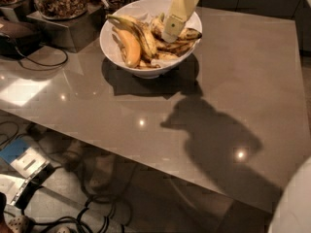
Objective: Pick banana from white bowl
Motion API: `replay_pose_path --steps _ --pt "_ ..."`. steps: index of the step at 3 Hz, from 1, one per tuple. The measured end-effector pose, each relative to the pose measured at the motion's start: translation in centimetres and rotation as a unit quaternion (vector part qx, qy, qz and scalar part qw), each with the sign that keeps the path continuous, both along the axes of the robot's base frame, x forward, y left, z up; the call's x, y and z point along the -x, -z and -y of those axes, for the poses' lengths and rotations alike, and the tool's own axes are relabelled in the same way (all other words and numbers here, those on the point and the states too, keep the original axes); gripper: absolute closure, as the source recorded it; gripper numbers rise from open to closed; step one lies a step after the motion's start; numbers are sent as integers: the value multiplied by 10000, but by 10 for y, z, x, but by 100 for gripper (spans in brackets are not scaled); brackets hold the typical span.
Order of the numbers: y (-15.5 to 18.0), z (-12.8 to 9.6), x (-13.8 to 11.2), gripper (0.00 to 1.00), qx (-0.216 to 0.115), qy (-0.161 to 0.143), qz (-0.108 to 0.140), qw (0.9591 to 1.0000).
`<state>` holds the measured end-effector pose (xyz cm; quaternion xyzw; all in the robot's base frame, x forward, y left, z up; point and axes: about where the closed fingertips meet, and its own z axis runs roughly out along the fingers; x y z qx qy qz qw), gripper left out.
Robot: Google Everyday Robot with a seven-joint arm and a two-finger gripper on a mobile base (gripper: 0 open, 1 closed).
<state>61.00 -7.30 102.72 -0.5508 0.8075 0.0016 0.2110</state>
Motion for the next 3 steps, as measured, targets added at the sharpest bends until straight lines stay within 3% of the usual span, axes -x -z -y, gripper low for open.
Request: replay_pose_path --steps 2,3 --pt "13 8 -28 0 -177 605 -289 9976" --pt "19 5 -41 10 -123 817 -351 9960"
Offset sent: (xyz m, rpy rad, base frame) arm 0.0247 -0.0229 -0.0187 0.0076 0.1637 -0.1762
